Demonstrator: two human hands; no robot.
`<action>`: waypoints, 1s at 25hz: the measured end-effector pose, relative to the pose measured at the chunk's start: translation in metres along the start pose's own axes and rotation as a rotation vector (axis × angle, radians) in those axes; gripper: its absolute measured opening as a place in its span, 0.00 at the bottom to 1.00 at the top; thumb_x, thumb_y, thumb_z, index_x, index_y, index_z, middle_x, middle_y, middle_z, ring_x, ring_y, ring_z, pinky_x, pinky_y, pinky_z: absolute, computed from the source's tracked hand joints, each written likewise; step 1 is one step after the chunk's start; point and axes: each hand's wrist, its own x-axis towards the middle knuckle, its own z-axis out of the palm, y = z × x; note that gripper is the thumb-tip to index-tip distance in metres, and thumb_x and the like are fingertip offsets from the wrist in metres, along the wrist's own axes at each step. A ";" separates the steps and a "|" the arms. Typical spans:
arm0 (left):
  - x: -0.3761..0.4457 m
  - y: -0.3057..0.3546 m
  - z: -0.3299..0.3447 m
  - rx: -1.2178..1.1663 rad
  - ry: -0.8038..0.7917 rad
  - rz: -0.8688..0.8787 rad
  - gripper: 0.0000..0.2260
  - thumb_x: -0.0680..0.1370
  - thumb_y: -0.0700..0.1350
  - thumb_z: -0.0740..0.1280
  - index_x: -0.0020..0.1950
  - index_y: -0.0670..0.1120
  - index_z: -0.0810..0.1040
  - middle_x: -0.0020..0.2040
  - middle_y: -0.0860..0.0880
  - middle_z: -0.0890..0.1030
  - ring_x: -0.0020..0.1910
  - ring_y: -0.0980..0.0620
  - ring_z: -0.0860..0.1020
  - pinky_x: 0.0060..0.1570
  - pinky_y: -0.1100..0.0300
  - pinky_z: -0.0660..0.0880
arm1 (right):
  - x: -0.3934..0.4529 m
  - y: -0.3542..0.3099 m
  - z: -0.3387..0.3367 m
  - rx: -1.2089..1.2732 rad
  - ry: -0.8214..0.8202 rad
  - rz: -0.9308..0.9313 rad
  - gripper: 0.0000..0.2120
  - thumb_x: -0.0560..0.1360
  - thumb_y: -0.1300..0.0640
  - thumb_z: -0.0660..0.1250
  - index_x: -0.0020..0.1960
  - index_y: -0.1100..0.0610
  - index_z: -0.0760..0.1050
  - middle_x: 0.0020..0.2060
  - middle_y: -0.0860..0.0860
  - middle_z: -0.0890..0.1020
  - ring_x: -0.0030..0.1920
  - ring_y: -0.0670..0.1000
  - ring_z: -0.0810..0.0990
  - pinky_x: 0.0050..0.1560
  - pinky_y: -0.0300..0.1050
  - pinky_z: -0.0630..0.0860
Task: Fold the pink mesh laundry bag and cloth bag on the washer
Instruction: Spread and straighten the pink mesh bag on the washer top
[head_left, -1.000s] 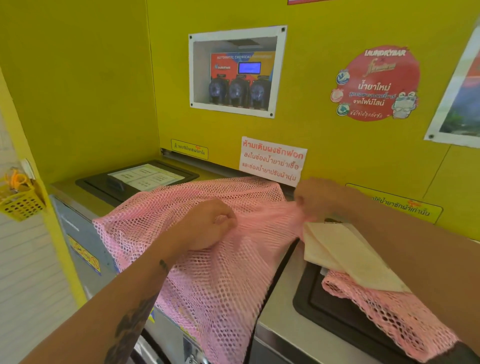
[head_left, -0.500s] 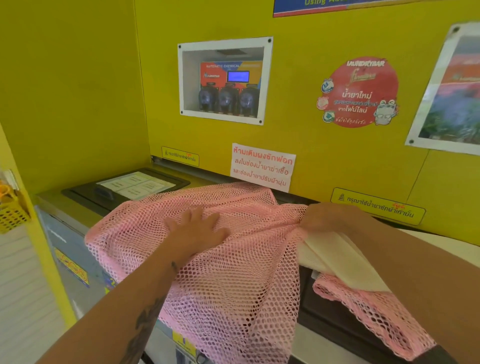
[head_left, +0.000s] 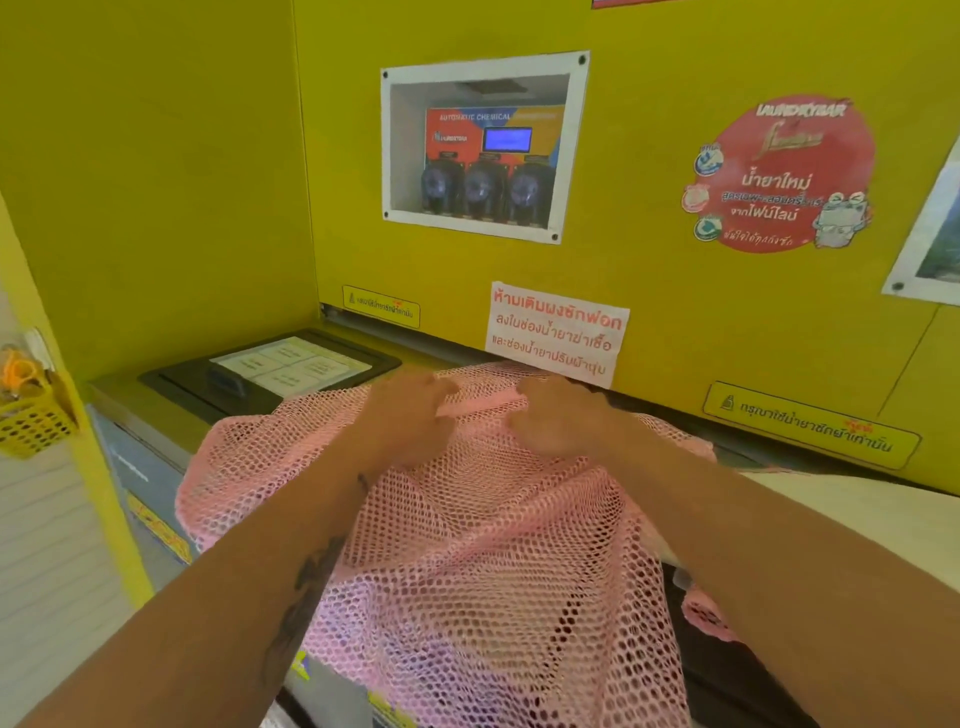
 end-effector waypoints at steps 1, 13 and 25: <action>0.000 -0.012 0.006 0.004 -0.125 -0.048 0.26 0.78 0.61 0.58 0.75 0.58 0.61 0.78 0.47 0.62 0.76 0.44 0.60 0.73 0.36 0.54 | 0.008 -0.006 0.011 -0.021 -0.032 0.015 0.34 0.76 0.37 0.54 0.79 0.47 0.54 0.79 0.55 0.59 0.77 0.62 0.61 0.74 0.64 0.58; 0.002 -0.032 0.026 0.016 -0.310 -0.612 0.50 0.63 0.81 0.42 0.79 0.55 0.44 0.80 0.38 0.40 0.76 0.30 0.39 0.59 0.19 0.36 | 0.032 -0.011 0.006 -0.139 0.041 -0.133 0.27 0.76 0.45 0.61 0.75 0.47 0.64 0.73 0.53 0.68 0.70 0.59 0.69 0.70 0.61 0.65; 0.016 -0.027 0.015 -0.020 0.078 -0.230 0.25 0.77 0.59 0.57 0.72 0.53 0.66 0.74 0.44 0.66 0.72 0.39 0.65 0.70 0.30 0.54 | 0.017 0.033 0.029 -0.084 -0.183 -0.046 0.40 0.73 0.28 0.51 0.79 0.46 0.53 0.81 0.55 0.55 0.79 0.60 0.56 0.75 0.64 0.57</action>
